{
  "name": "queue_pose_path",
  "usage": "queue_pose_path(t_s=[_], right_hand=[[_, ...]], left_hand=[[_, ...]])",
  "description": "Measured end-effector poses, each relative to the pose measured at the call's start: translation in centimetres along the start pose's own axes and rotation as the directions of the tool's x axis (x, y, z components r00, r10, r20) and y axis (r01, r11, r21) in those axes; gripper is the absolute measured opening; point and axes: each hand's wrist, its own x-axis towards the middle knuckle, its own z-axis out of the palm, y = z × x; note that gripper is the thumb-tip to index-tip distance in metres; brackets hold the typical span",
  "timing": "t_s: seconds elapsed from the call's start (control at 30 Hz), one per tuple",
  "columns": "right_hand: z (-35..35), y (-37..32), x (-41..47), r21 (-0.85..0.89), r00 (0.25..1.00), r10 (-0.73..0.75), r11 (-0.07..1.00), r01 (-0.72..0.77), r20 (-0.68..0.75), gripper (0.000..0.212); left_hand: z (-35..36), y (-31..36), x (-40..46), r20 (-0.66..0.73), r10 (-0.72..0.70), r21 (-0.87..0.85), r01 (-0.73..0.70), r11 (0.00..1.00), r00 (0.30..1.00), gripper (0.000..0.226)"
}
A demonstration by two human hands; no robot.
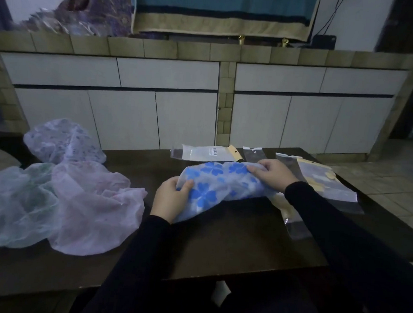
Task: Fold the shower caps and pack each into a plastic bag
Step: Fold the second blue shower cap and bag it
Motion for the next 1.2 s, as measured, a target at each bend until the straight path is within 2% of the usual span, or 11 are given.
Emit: queue_pose_path(t_s=[0.07,0.17,0.23,0.33,0.4,0.5,0.6,0.7,0.87,1.1,1.2], right_hand=[[0.2,0.1,0.5,-0.029,0.999,-0.005,1.0,0.004,-0.052,0.031],[1.0,-0.3,0.8,-0.231,1.0,0.005,0.973,-0.007,-0.007,0.022],[1.5,-0.6,1.0,-0.307,0.997,0.044,0.951,-0.024,0.058,0.016],[1.6,-1.3,1.5,-0.296,0.994,0.028,0.955,0.004,0.103,0.012],[1.5,-1.9,2.0,-0.229,0.994,-0.005,0.973,0.03,0.112,0.017],[1.8,-3.4,2.6,-0.15,0.989,-0.024,0.988,0.046,0.148,0.018],[2.7,-4.6,3.0,-0.203,0.973,0.021,0.979,0.027,0.232,0.038],[3.6,-4.7,3.2,-0.268,0.96,0.041,0.963,0.036,0.277,0.028],[5.5,-4.0,3.8,-0.272,0.994,-0.019,0.961,0.048,0.109,0.029],[8.3,-1.6,4.3,-0.142,0.999,0.035,0.989,-0.033,0.01,0.026],[9.0,-0.9,4.3,-0.211,0.995,-0.046,0.977,0.026,-0.088,0.023]], left_hand=[[0.1,0.0,0.3,0.031,-0.096,0.292,0.083,0.953,0.995,0.019],[0.0,0.3,0.4,0.061,-0.205,0.517,0.144,0.844,0.977,0.031],[-0.2,0.9,0.3,0.046,-0.188,0.646,0.114,0.755,0.981,0.033],[-0.2,1.6,0.2,-0.003,-0.103,0.737,0.071,0.672,0.995,0.034],[0.2,2.1,0.4,-0.035,-0.059,0.753,0.065,0.655,0.998,0.033],[1.0,2.5,1.1,-0.047,-0.041,0.682,0.062,0.729,0.998,0.034],[1.8,1.4,1.7,-0.016,-0.08,0.59,0.074,0.804,0.997,0.039],[2.1,-0.1,1.9,-0.054,-0.044,0.586,0.067,0.808,0.998,0.038],[1.9,-1.0,2.5,-0.103,-0.012,0.487,0.061,0.871,0.995,0.024],[1.6,-1.7,3.1,-0.22,-0.014,0.558,0.137,0.818,0.975,0.022],[1.6,-1.9,3.3,-0.195,-0.04,0.591,0.149,0.793,0.98,0.021]])
